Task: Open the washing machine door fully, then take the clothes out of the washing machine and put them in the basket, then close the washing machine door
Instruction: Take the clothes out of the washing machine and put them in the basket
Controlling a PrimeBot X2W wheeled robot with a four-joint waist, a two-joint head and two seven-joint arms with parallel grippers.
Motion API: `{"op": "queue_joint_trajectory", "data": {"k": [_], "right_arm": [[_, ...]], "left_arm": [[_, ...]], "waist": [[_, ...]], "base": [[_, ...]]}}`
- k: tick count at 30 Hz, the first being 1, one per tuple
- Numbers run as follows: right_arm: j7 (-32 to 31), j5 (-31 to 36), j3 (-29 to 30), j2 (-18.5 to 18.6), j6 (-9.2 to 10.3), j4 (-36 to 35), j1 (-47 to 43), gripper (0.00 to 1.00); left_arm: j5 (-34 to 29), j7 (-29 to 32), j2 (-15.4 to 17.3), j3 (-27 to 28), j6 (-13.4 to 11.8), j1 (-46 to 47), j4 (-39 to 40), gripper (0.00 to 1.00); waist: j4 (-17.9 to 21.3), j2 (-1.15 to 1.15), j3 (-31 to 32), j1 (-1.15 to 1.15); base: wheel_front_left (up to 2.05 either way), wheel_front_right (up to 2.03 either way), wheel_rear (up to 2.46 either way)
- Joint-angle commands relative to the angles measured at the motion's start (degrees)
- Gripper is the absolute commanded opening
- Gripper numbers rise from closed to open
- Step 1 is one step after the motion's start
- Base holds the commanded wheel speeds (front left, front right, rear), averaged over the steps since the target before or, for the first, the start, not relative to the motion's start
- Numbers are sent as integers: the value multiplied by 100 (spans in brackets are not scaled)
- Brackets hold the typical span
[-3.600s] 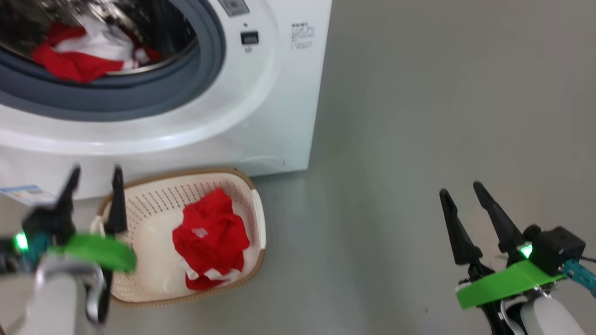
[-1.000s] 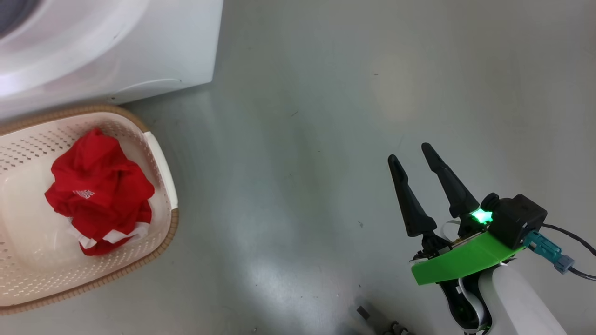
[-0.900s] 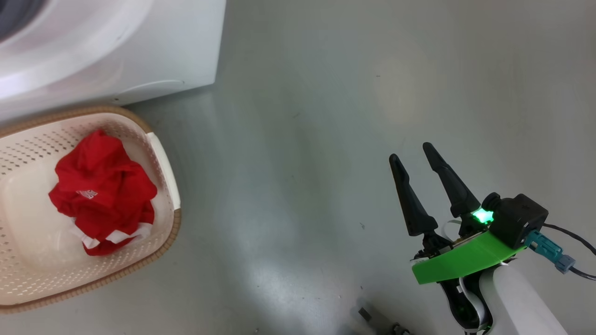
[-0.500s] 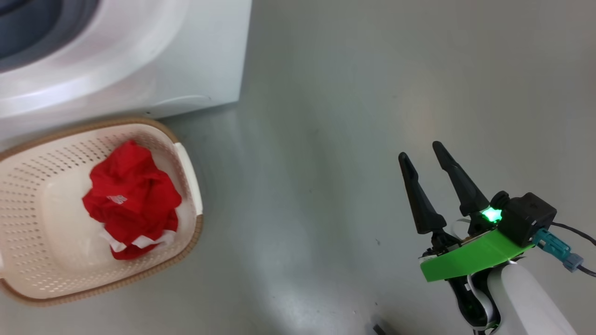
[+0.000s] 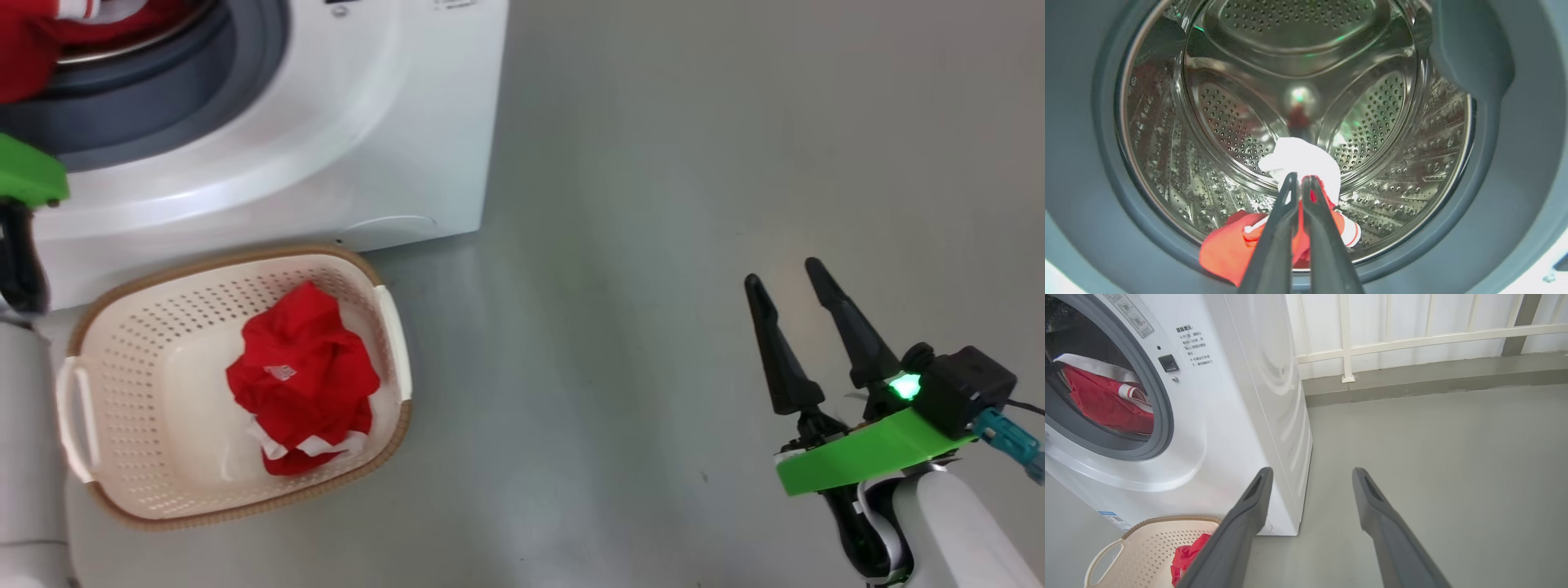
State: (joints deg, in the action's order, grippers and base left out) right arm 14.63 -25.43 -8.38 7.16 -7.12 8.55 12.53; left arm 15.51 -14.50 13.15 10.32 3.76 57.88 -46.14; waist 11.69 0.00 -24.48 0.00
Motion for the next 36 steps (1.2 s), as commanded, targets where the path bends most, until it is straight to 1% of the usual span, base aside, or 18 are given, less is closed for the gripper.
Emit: {"op": "queue_joint_trajectory", "data": {"k": [1, 8, 15, 30, 31, 36], "right_arm": [[37, 19, -56, 78, -36, -138, -90, 100], [37, 60, 77, 138, -36, -167, -100, 100], [37, 105, 178, 157, -36, -184, -70, 100], [37, 125, 345, 175, -36, -240, -148, 100], [37, 125, 345, 175, -36, -240, -148, 100], [37, 134, 338, 171, -36, -266, -171, 100]], "left_arm": [[23, -49, 182, 168, 73, -192, 307, 0], [93, -50, -205, 545, 288, -846, 1211, 0], [128, -50, -503, 717, 360, -1453, 2188, 0], [217, -50, -836, 631, 371, -2616, 4622, 0], [217, -50, -836, 631, 371, -2616, 4622, 0], [215, -50, -913, 579, 372, -2964, 5309, 0]], "waist": [[-142, 0, 114, 0], [-305, 0, 207, 0], [-416, 0, 288, 0], [-545, 0, 357, 0], [-545, 0, 357, 0], [-562, 0, 336, 0]], "base": [[0, 0, 0], [0, 0, 0], [0, 0, 0], [0, 0, 0], [0, 0, 0], [0, 0, 0]]}}
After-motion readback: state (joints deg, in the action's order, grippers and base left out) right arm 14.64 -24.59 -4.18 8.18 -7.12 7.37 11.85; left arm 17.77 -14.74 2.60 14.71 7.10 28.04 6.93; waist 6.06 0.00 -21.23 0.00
